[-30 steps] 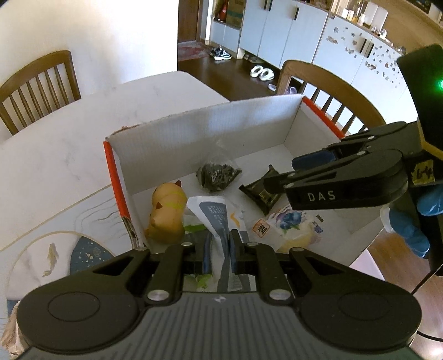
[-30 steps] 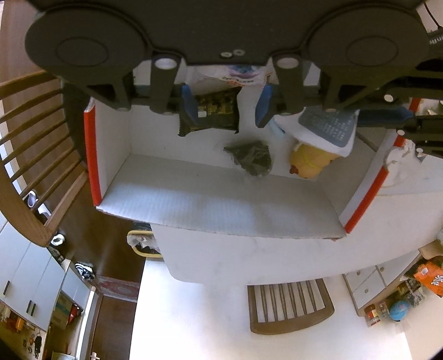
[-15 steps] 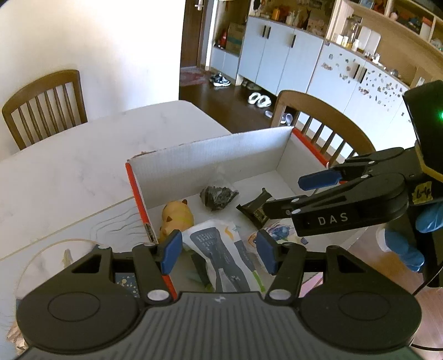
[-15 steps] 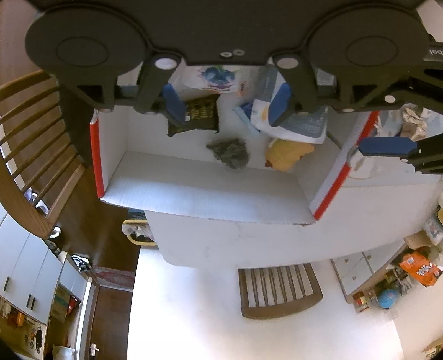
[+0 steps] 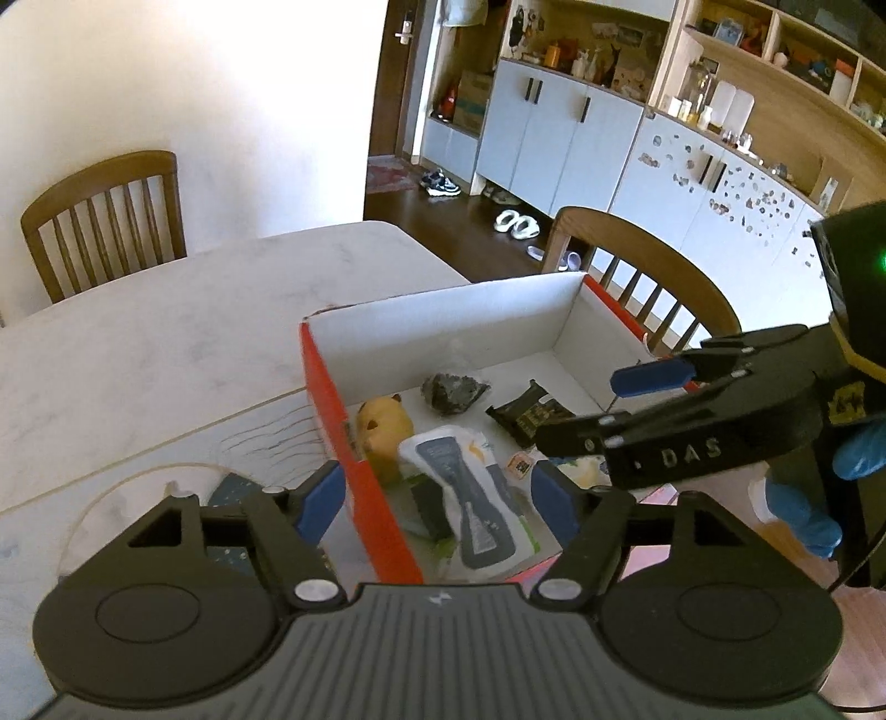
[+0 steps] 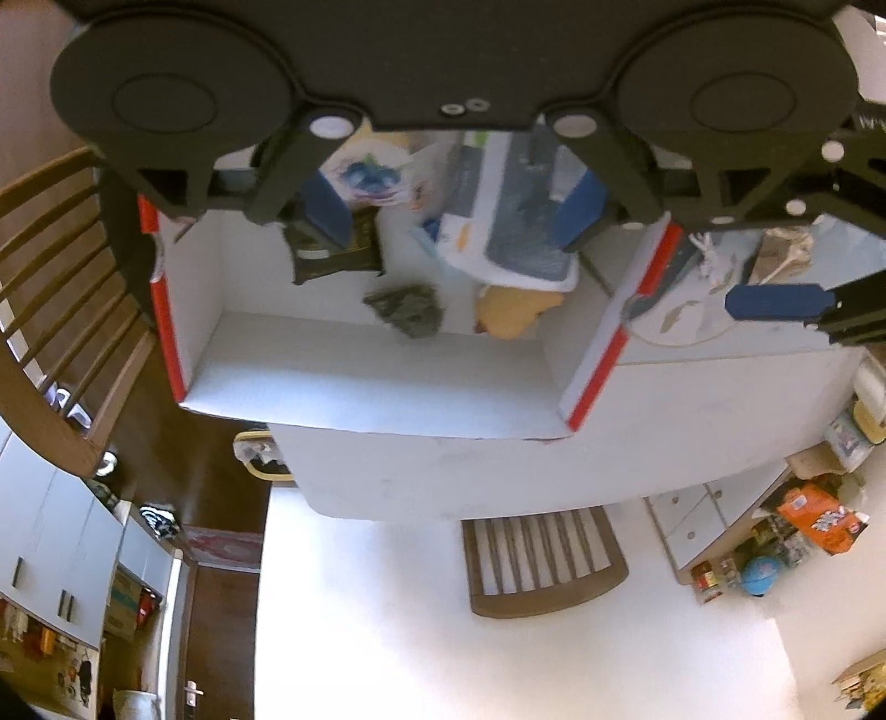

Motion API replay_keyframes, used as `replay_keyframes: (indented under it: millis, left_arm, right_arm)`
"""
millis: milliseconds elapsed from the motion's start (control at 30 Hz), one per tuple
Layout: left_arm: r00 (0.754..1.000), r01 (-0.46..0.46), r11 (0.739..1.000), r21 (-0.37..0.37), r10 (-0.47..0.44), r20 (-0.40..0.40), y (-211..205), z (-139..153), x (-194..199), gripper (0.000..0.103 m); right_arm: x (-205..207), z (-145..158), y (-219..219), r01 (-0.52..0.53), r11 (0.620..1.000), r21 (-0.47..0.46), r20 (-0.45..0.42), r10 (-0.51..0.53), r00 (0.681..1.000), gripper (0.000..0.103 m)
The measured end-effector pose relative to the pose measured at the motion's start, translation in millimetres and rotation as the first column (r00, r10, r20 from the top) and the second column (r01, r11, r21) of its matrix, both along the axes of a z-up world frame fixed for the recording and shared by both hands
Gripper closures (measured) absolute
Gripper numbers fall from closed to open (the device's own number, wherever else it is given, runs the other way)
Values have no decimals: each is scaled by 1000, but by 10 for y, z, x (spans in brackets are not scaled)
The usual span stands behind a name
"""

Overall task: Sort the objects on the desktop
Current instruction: 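Open left gripper releasing white-grey bag and raise both grippers, then withdraw both grippers from the box back over the table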

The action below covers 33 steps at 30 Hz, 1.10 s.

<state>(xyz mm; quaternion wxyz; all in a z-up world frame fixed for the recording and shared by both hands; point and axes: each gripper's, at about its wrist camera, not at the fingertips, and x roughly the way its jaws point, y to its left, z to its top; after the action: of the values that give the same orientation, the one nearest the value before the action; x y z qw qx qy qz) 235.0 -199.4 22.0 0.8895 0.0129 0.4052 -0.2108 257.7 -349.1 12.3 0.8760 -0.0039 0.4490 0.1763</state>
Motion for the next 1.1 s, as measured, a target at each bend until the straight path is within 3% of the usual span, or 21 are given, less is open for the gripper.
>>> replay_keyframes:
  millis: [400, 800, 1100]
  left_arm:
    - [999, -15, 1000, -7, 16, 47, 475, 34, -244, 17]
    - [994, -68, 997, -27, 70, 82, 1073, 54, -489, 3]
    - [991, -102, 994, -42, 106, 81, 1538, 17, -663, 2]
  right_arm:
    - [-271, 49, 327, -3, 999, 48, 10, 2, 1000, 9]
    - [-481, 94, 819, -9, 998, 60, 28, 7, 1000, 8]
    - [-618, 124, 1227, -41, 998, 45, 48, 38, 998, 8]
